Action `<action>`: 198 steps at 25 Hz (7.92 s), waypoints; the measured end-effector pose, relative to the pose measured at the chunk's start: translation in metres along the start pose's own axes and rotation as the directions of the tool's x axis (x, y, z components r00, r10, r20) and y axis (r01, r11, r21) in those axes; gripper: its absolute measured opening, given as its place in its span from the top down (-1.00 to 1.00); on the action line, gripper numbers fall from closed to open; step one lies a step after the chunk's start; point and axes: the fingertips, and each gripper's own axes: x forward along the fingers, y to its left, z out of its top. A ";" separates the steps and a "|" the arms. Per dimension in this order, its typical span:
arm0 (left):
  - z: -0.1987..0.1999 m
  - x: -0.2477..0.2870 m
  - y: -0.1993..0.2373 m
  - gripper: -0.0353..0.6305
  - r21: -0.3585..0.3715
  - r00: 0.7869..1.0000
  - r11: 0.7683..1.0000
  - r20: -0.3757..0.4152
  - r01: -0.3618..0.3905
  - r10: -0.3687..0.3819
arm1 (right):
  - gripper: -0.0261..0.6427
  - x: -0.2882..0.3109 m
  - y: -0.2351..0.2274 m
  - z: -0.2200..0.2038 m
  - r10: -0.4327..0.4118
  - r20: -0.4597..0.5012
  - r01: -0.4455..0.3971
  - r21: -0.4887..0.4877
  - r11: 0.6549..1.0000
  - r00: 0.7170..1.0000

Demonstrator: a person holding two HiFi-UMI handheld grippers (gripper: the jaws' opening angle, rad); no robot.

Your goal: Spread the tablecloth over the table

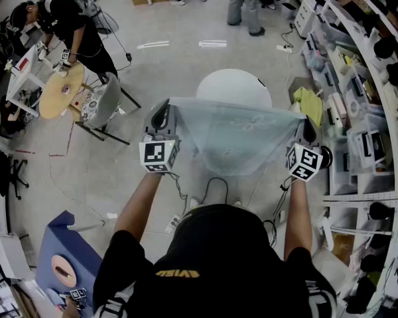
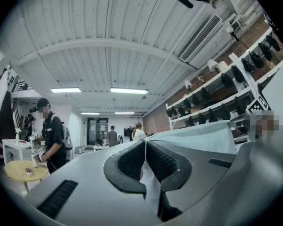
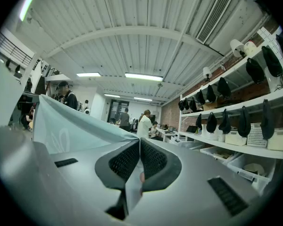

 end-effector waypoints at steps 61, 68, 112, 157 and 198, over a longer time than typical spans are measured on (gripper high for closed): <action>-0.005 0.194 -0.016 0.82 0.055 0.990 0.990 -0.047 -0.128 0.131 | 0.90 0.201 -0.072 -0.012 0.090 0.064 -0.094 0.055 0.994 0.994; -0.009 0.278 0.049 0.82 0.020 0.996 0.996 -0.021 -0.082 0.082 | 0.90 0.280 -0.043 0.025 0.026 0.086 -0.028 0.019 0.999 0.996; -0.233 0.787 0.176 0.71 0.063 0.951 0.990 -0.280 -0.122 0.135 | 0.88 0.845 -0.030 -0.104 0.142 -0.228 -0.165 -0.085 0.983 0.963; -0.177 0.401 -0.001 0.84 -0.300 0.963 0.949 -0.213 0.099 -0.168 | 0.92 0.387 0.059 -0.112 0.287 -0.311 -0.246 0.167 0.955 0.906; -0.077 0.211 -0.057 0.84 -0.117 0.981 0.982 -0.109 0.149 -0.161 | 0.92 0.191 0.120 -0.016 0.293 -0.071 -0.281 0.144 0.949 0.954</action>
